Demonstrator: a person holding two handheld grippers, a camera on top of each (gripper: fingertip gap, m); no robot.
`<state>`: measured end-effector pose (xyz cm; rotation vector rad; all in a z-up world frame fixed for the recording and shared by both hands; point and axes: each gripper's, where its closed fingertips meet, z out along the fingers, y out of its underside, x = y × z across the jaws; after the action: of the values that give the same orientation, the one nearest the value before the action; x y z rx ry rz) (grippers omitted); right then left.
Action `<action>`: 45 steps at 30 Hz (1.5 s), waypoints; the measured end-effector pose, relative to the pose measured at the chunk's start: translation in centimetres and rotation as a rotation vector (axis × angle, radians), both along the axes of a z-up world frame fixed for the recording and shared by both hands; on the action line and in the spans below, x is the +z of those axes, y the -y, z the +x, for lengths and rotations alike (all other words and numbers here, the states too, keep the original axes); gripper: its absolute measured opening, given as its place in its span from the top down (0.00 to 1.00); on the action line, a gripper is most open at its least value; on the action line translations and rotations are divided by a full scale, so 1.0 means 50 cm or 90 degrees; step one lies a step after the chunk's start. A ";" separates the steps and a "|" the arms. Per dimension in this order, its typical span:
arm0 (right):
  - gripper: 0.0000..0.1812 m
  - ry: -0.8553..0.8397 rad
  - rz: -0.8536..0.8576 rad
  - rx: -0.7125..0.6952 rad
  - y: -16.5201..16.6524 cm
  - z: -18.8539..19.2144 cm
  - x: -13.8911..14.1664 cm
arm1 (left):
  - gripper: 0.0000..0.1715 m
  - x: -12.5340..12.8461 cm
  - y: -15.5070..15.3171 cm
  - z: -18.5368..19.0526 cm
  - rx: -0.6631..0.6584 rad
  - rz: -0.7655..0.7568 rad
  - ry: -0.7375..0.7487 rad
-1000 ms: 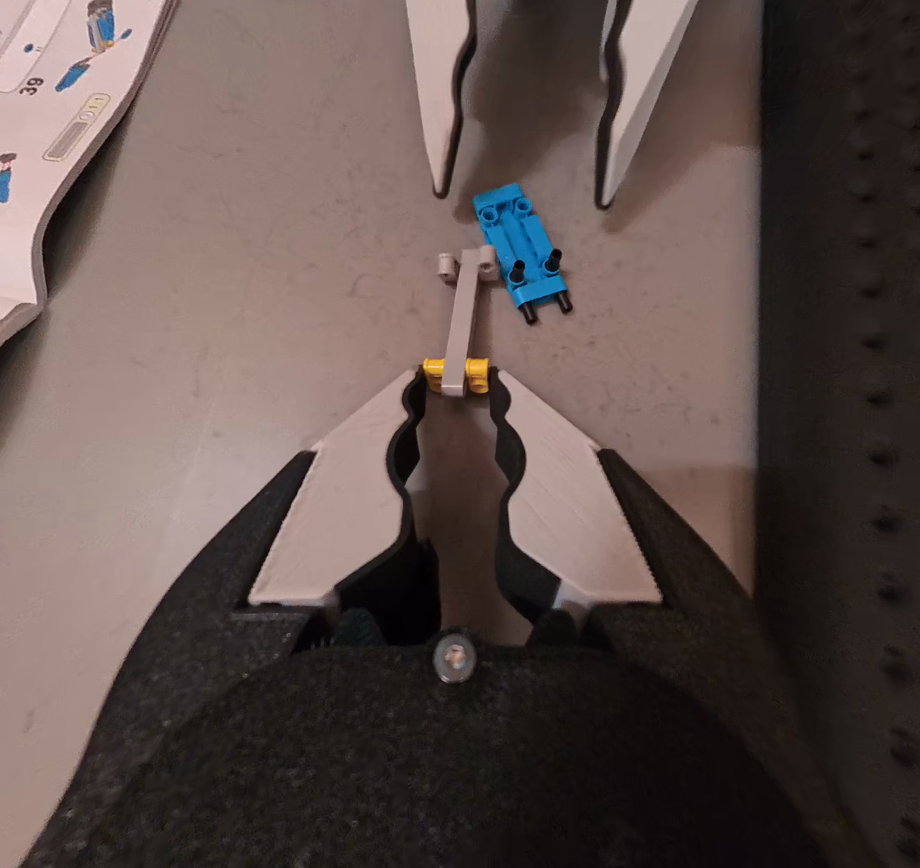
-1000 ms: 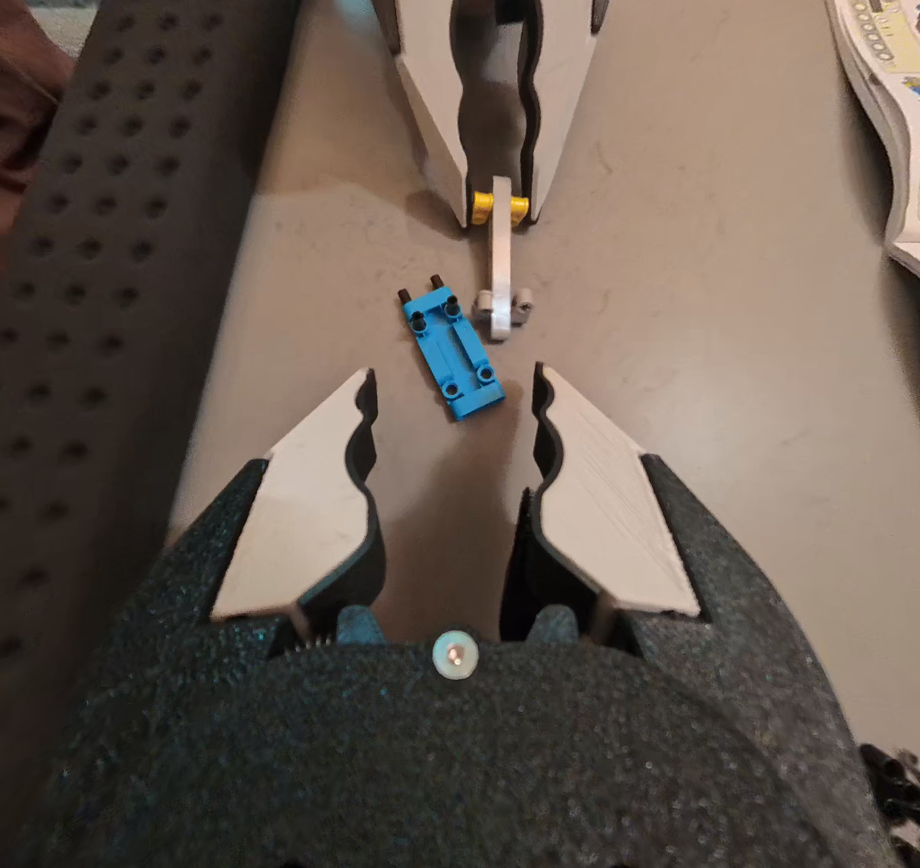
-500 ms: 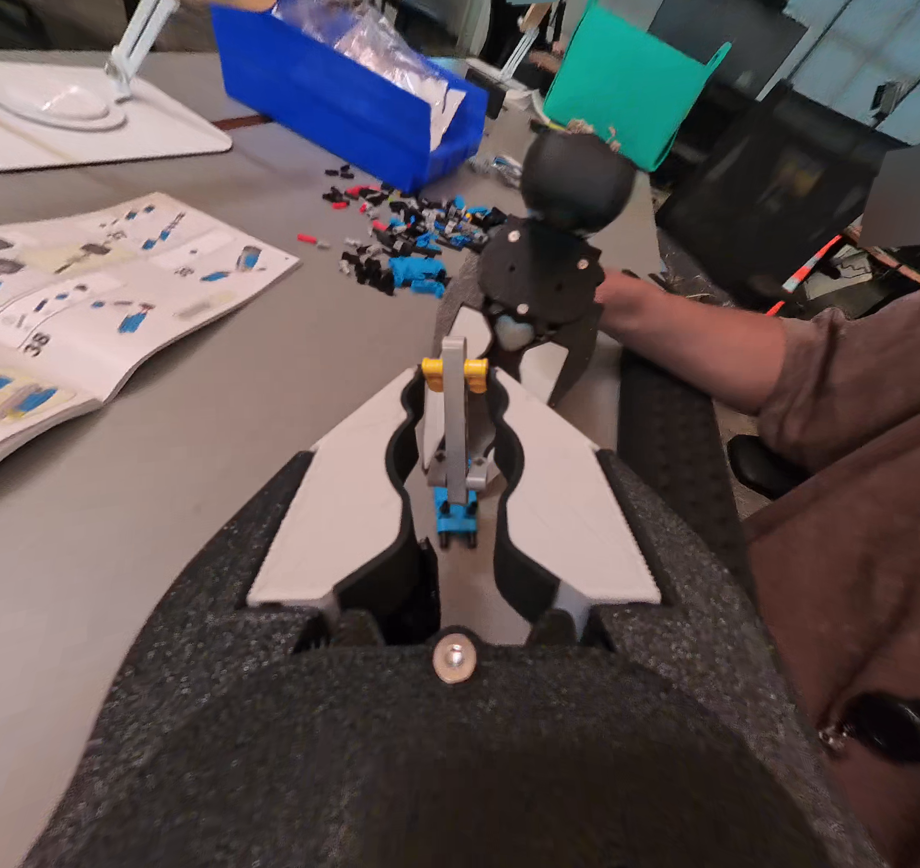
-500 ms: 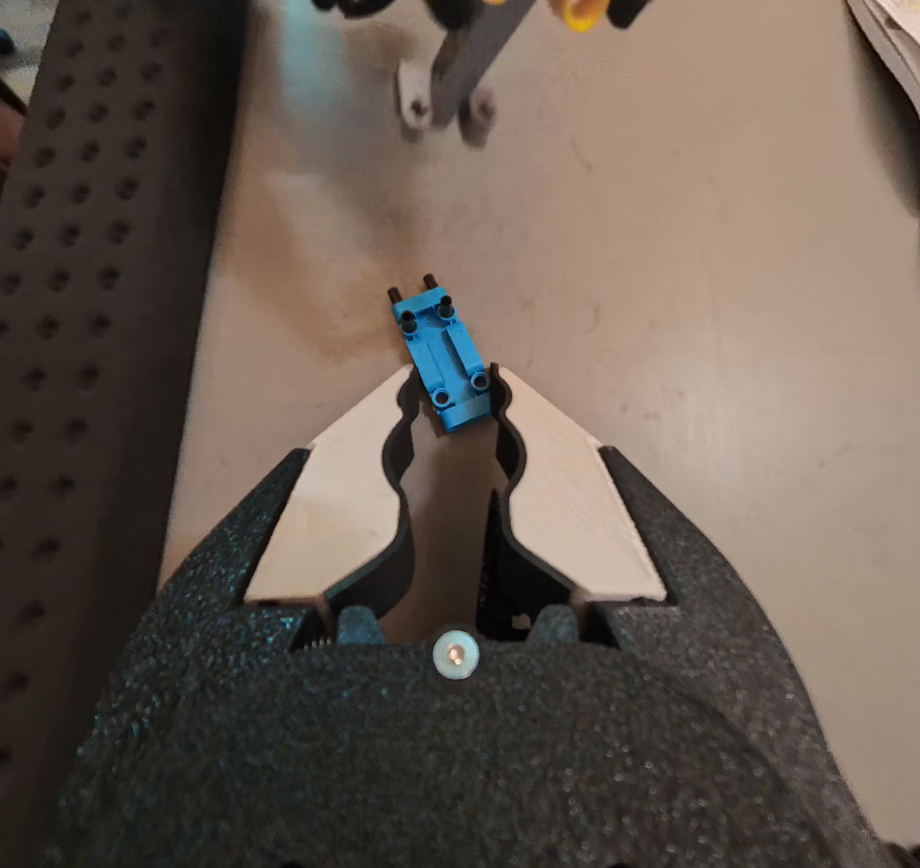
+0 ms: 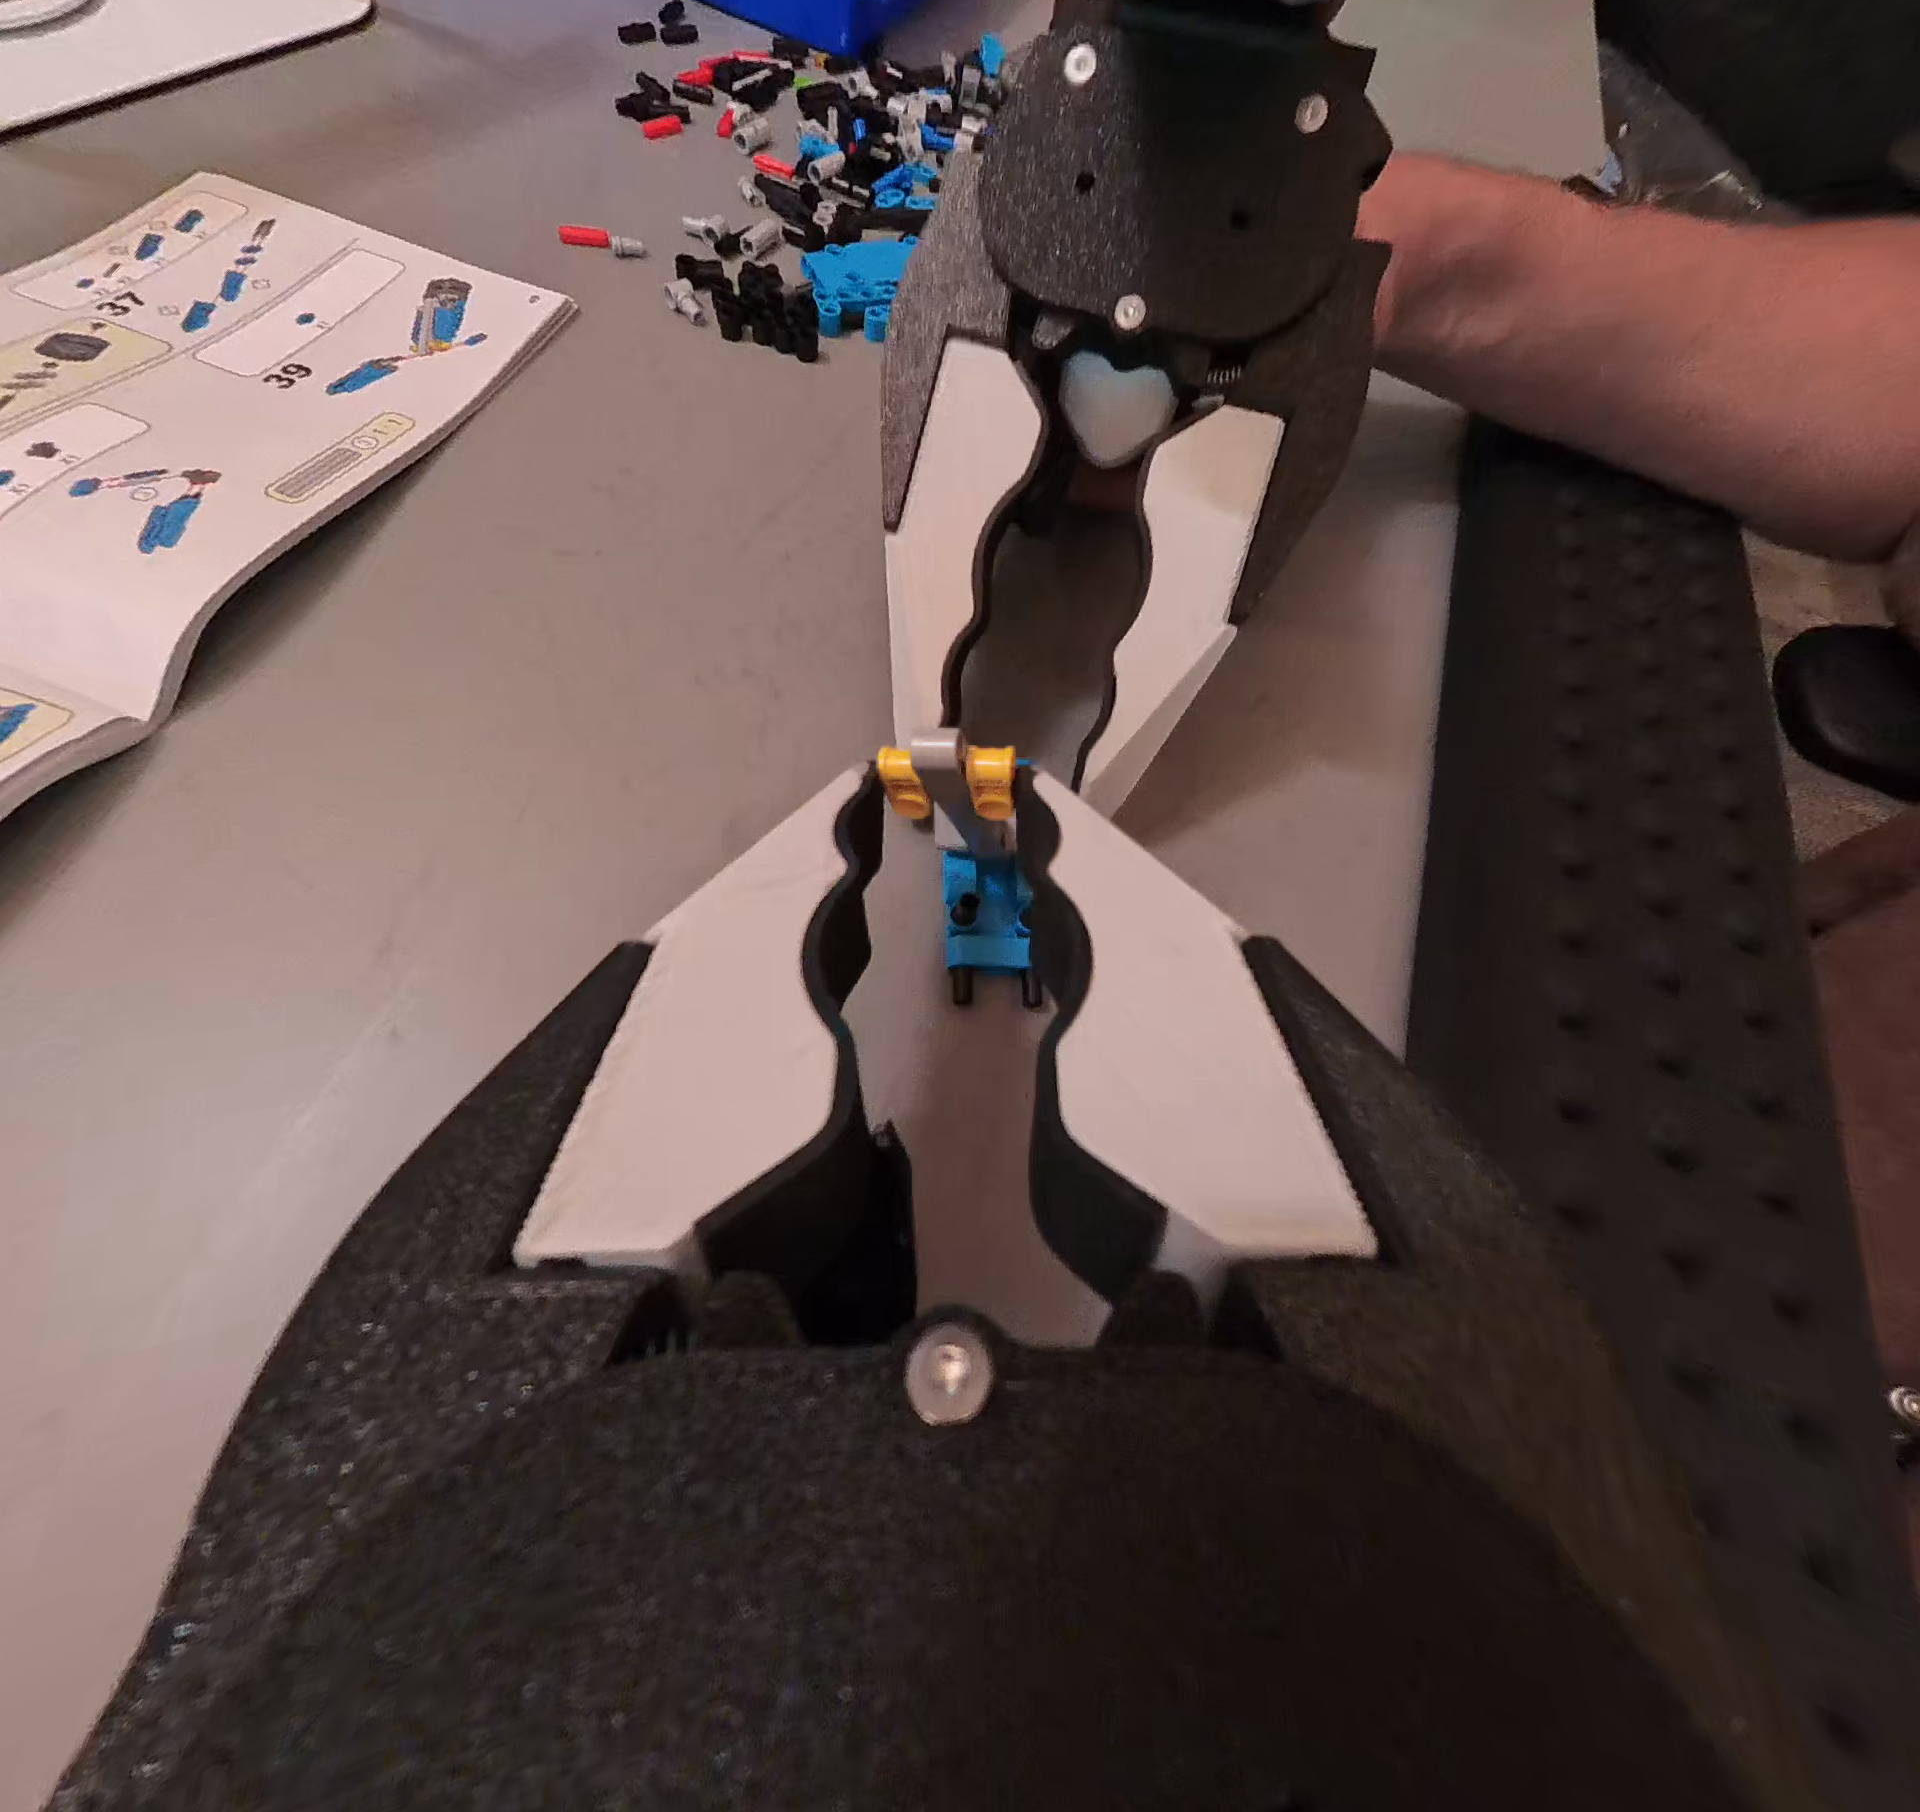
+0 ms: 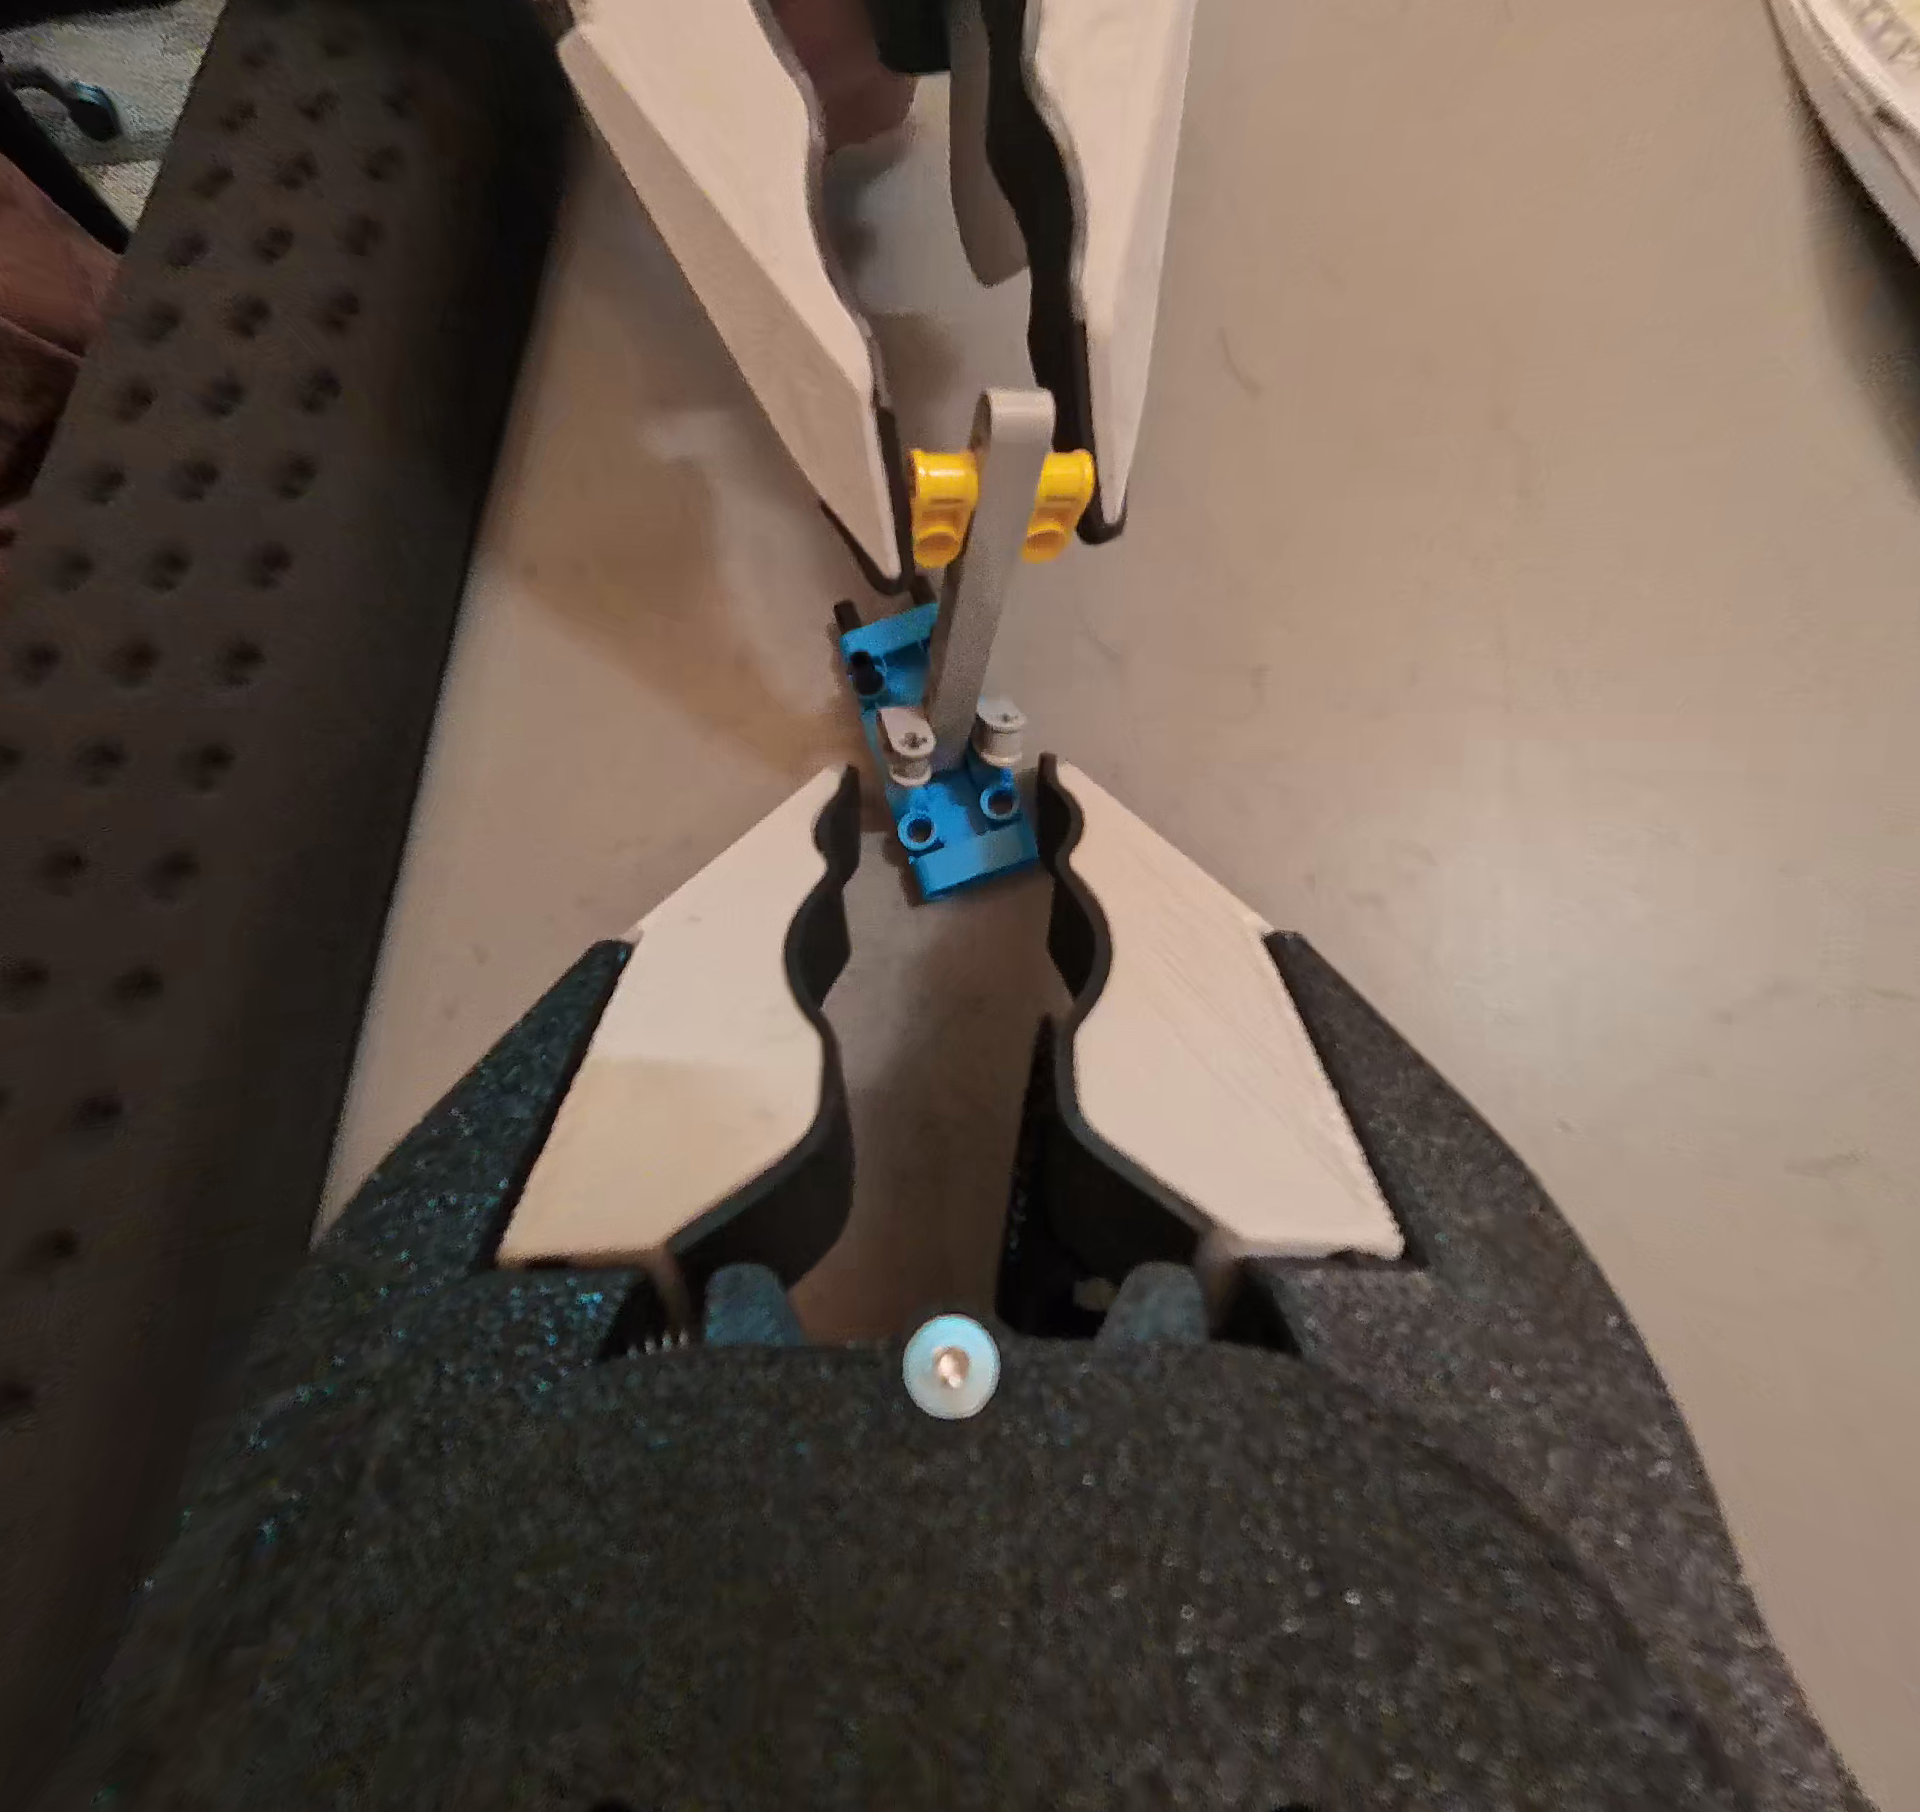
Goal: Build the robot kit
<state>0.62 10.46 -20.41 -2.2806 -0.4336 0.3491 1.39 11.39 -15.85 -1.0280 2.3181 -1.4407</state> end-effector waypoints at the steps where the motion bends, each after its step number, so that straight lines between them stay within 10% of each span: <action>1: 0.81 0.005 0.013 0.001 -0.005 0.000 0.005 | 0.86 -0.001 -0.003 0.000 0.003 0.005 0.003; 15: 0.87 0.004 0.081 -0.012 0.017 0.026 0.086 | 0.86 -0.012 -0.018 -0.028 -0.061 0.093 0.026; 36: 0.90 0.099 0.008 0.014 0.026 0.018 0.021 | 0.86 -0.087 -0.019 -0.055 -0.100 0.255 -0.009; 45: 0.67 0.068 0.047 -0.001 -0.004 0.002 0.048 | 0.84 -0.094 -0.024 -0.051 -0.094 0.224 -0.028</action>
<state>0.72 10.64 -18.01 -2.2345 -0.4913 0.2073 -1.16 12.58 -20.55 -0.8098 2.6004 -1.0080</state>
